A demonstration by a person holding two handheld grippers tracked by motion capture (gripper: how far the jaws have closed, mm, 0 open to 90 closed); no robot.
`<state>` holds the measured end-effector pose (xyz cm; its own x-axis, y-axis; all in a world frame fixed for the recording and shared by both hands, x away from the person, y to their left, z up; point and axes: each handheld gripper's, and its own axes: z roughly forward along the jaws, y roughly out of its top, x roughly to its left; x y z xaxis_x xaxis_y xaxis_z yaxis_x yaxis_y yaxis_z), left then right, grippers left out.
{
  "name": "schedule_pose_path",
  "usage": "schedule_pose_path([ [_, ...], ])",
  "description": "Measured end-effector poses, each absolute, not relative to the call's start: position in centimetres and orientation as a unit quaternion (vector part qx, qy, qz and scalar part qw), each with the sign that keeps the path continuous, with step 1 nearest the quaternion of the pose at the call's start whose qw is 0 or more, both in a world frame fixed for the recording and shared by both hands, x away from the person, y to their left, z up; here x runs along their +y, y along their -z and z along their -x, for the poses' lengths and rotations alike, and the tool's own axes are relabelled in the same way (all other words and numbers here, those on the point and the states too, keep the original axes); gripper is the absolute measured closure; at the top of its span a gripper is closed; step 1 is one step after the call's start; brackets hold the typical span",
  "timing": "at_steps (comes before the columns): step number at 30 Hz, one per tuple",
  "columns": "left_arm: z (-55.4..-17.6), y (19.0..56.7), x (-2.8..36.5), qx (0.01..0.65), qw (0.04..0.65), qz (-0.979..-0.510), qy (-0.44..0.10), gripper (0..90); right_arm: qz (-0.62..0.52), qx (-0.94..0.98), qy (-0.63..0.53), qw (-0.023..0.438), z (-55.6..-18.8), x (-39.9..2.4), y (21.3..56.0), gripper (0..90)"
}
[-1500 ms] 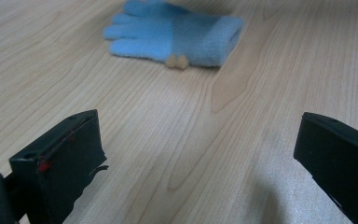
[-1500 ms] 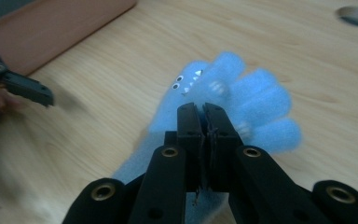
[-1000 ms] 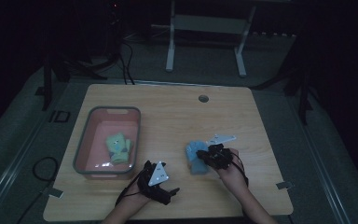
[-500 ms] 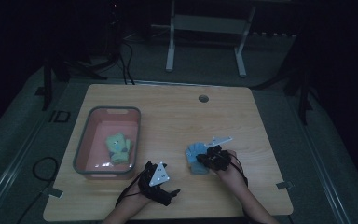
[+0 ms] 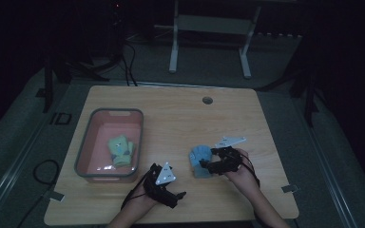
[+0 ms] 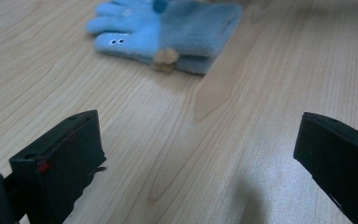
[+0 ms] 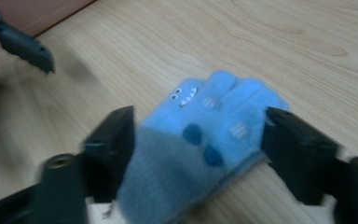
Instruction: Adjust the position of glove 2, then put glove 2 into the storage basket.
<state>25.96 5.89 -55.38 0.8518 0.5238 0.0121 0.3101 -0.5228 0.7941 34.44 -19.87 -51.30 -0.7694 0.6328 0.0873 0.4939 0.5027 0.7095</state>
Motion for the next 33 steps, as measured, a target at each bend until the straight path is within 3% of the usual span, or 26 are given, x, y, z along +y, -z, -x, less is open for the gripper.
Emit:
schedule_pose_path([
  [5, -26.3, 55.2, 5.5, 0.219, 0.43, -0.868, -0.119, 1.6, -0.322, 0.861, -0.381, 0.1, -34.4, -20.9, 51.1, 14.8],
  [14, -26.2, 54.7, 4.4, 0.178, 0.426, -0.879, -0.121, 13.6, -0.341, 0.844, -0.4, 0.108, -34.7, -22.5, 50.2, 12.2],
  [24, -27.5, 54.0, 2.6, 0.146, 0.422, -0.884, -0.142, 15.0, -0.35, 0.843, -0.398, 0.095, -35.5, -22.6, 49.8, 11.2],
  [28, -28.1, 53.9, 2.1, 0.129, 0.422, -0.885, -0.151, 20.7, -0.351, 0.841, -0.397, 0.109, -36.0, -22.5, 49.8, 20.1],
  [29, -28.4, 54.0, 1.9, 0.123, 0.426, -0.884, -0.147, 21.3, -0.355, 0.84, -0.398, 0.104, -36.7, -22.4, 49.8, 28.3],
  [33, -29.2, 54.3, 0.7, 0.091, 0.415, -0.892, -0.153, 23.7, -0.359, 0.842, -0.391, 0.095, -37.7, -21.8, 50.2, 31.0],
])
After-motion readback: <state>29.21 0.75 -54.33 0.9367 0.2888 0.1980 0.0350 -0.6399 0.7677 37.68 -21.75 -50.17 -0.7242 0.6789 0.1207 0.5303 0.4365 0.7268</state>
